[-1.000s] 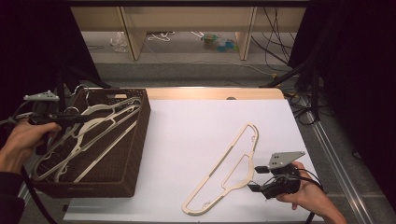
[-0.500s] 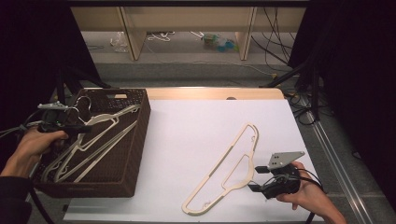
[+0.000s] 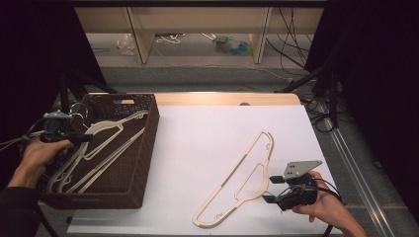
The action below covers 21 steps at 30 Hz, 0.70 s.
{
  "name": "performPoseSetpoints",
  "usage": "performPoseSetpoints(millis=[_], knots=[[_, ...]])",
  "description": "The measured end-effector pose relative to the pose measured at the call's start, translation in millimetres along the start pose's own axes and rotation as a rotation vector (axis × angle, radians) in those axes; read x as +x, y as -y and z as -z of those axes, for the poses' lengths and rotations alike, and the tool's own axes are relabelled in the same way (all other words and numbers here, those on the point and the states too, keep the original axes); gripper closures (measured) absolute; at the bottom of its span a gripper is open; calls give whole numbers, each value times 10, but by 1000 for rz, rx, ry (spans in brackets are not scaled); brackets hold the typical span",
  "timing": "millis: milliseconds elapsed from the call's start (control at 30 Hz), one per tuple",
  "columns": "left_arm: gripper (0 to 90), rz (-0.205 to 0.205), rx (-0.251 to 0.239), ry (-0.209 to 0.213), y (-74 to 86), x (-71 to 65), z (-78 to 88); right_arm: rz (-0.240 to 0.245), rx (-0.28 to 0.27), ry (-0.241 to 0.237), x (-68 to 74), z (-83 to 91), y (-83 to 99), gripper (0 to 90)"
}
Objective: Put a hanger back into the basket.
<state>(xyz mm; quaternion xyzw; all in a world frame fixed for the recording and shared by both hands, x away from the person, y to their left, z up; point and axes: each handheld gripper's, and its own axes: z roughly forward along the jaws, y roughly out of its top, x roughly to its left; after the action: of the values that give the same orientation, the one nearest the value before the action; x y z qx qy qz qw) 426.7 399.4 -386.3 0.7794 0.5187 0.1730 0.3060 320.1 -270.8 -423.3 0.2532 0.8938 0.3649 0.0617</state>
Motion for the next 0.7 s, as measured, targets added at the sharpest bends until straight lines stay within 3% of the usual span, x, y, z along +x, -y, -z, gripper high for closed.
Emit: performPoseSetpoints(millis=[133,300,433,467,567,633,700], knots=[[782,27,1,-38,28,39,-57,2,-2,1,-4,2,0,322],[767,19,14,-71,39,55,-101,0,-1,0,-3,-3,1,322],[681,16,41,-67,63,53,-159,-1,-1,-1,-1,-3,-2,322],[642,21,58,-87,56,47,-152,-2,-2,-1,-1,-3,-2,322],[584,39,25,-105,51,37,-130,-4,-3,0,-4,-5,-1,322],[537,39,37,-125,45,44,-103,-8,0,-3,-3,-6,-1,322],[583,23,41,-137,44,61,-66,-4,1,-3,-2,-9,-1,322]])
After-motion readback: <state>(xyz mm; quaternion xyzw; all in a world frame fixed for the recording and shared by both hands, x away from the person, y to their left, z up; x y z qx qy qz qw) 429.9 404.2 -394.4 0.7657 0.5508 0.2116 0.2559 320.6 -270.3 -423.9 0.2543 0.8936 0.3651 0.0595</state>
